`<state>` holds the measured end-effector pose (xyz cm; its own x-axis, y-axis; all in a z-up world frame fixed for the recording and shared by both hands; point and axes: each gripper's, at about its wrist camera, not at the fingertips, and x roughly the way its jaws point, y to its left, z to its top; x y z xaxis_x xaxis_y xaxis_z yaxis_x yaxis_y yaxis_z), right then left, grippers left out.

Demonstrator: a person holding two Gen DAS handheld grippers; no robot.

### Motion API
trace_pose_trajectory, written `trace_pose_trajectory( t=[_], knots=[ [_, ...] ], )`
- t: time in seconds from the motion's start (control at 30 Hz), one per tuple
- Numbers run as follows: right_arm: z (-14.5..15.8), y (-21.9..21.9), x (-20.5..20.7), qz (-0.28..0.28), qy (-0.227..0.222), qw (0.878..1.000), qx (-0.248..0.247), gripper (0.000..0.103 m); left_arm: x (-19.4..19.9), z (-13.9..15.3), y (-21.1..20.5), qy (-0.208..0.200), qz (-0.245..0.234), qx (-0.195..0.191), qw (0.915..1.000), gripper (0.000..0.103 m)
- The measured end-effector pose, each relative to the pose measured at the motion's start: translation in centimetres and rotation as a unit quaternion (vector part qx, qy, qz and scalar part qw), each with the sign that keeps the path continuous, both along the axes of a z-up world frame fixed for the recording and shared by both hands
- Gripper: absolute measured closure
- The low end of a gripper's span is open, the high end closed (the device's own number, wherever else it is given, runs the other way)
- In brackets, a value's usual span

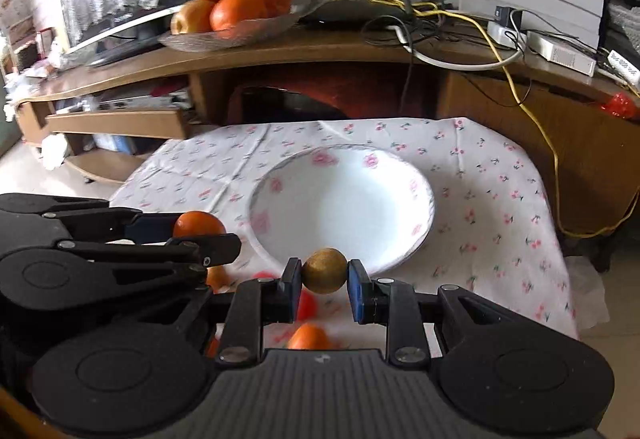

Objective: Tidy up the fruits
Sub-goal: 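Carry both fruits over the white bowl while the left tool releases its tangerine inside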

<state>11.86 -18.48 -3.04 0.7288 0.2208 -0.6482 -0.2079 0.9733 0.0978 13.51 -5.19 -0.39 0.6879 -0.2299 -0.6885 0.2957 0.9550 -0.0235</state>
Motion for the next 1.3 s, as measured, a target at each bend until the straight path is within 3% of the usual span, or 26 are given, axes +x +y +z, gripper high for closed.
trace_pose_trajectory(
  t=[0.2, 0.47, 1.0, 1.3],
  knots=[
    [-1.5, -1.0, 3.8, -0.007, 0.014, 1.000, -0.010, 0.075, 3.5, -1.5, -1.3, 0.016, -0.001, 0.009, 0.9998, 0.064],
    [-3.4, -1.4, 5.8, -0.001, 0.029, 0.999, -0.022, 0.075, 5.1, -3.2, -1.9, 0.031, -0.004, 0.031, 0.9990, 0.063],
    [-4.0, -0.9, 6.6, -0.001, 0.026, 0.999, -0.032, 0.074, 5.9, -3.8, -2.1, 0.029, 0.007, 0.049, 0.9983, 0.062],
    [-3.7, -0.9, 6.6, -0.009, 0.015, 0.999, -0.033, 0.074, 5.7, -3.2, -1.8, 0.013, 0.014, 0.057, 0.9982, 0.054]
  ],
)
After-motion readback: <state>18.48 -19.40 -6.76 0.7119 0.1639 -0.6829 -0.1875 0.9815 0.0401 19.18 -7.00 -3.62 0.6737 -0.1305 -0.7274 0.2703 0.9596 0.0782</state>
